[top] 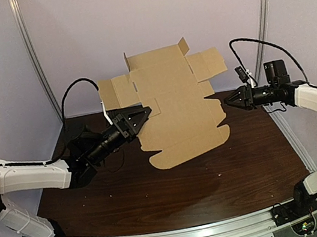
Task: Fold the paper box
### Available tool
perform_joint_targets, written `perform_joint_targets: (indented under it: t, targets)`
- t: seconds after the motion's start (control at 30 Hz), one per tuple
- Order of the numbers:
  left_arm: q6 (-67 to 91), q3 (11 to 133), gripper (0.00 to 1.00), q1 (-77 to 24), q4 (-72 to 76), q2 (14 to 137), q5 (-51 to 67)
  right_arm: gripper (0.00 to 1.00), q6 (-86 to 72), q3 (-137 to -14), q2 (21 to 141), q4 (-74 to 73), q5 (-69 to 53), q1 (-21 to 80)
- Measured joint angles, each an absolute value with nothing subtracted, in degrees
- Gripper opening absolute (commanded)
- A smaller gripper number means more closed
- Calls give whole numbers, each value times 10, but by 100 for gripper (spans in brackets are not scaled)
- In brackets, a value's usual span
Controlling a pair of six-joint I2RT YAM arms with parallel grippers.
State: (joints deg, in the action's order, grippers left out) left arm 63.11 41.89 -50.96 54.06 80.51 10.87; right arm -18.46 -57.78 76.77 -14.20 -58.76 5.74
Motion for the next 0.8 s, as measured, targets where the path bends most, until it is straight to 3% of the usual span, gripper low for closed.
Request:
perform_joint_targets:
  t: [0.2, 0.8]
  targets:
    - [645, 419, 0, -510, 546, 817, 105, 43, -204, -594, 768, -103, -573, 124]
    - [647, 419, 0, -510, 530, 818, 91, 47, -284, -598, 755, 18, -600, 153]
